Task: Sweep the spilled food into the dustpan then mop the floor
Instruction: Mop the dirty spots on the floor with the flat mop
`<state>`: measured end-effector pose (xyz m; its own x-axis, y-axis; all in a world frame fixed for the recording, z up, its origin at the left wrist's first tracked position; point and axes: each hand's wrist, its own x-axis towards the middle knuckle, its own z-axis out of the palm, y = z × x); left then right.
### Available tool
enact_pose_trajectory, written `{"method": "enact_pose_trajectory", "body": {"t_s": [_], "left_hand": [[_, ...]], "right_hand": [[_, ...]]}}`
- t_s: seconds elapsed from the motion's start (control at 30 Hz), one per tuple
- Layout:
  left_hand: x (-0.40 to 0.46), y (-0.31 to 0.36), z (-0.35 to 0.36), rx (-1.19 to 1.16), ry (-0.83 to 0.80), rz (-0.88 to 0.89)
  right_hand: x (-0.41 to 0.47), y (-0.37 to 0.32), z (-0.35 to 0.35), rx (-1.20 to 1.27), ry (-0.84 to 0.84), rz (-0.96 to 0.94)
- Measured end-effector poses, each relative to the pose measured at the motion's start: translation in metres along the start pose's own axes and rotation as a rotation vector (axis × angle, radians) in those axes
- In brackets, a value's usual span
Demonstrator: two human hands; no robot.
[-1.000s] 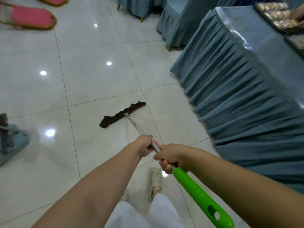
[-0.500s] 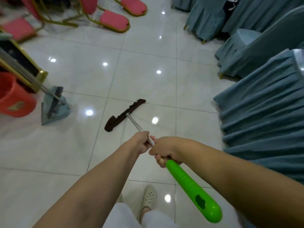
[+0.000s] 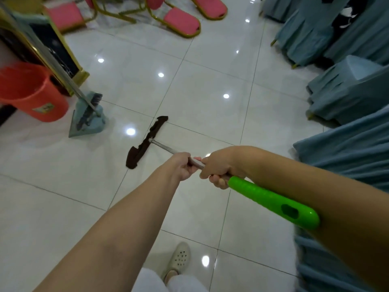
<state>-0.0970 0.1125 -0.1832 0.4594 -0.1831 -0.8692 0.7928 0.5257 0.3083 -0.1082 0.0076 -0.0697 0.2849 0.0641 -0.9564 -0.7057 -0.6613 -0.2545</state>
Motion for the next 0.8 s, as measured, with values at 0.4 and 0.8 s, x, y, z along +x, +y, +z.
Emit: {"method": "enact_pose_trajectory", "body": {"t_s": [0.4, 0.8], "left_hand": [[-0.05, -0.028, -0.061, -0.3, 0.081, 0.021], [-0.104, 0.0, -0.161, -0.518, 0.172, 0.085]], "right_hand": [[-0.02, -0.006, 0.051, -0.302, -0.118, -0.008], [-0.03, -0.072, 0.145, -0.483, -0.222, -0.039]]}}
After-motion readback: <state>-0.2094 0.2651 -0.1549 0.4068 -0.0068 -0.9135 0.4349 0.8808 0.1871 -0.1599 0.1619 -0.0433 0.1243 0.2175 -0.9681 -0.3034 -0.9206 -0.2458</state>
